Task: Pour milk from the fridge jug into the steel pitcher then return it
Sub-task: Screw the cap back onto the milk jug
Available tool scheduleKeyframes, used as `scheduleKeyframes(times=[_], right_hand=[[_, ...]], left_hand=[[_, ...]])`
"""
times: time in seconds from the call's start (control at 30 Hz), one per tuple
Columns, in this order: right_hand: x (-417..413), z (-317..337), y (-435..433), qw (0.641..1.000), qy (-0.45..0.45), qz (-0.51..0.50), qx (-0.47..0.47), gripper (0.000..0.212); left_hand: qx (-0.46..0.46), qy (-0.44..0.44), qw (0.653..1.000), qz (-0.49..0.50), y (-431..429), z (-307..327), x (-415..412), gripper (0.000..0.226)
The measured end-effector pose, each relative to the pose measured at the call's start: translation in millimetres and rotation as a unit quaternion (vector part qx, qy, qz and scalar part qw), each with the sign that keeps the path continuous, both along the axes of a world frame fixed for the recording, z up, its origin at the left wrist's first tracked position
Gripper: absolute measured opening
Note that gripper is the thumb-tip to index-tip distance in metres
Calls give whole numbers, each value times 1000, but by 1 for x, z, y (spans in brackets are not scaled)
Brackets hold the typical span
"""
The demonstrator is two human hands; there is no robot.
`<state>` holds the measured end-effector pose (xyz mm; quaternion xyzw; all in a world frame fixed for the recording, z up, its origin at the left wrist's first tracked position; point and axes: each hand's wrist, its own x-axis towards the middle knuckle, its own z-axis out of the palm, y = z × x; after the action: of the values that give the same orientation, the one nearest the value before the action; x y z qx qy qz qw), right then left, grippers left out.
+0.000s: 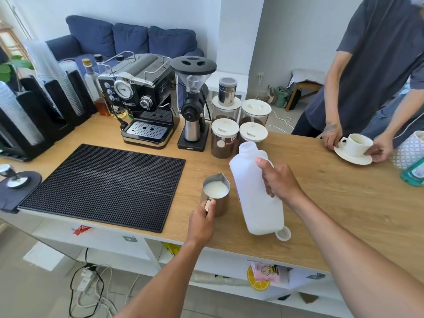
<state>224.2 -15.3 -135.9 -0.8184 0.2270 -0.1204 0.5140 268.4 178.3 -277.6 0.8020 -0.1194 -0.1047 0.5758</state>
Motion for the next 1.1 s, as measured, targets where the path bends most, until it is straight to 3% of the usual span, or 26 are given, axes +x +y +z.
scheduleKeyframes(times=[0.6,0.8,0.93,1.1], right_hand=[[-49,-50,20,986,-91,-83,113,58],[-56,-64,25,984,-110,-86,115,56],[-58,-64,19,984,-119,-68,116,56],[-60,-63,10,984,-113,-29,133,59]], left_hand=[[4,23,1000,12,0,1,-3,31],[-17,63,995,75,-5,1,-9,26],[-36,5,990,137,-7,16,-17,28],[-73,-121,990,8,-15,39,-35,60]])
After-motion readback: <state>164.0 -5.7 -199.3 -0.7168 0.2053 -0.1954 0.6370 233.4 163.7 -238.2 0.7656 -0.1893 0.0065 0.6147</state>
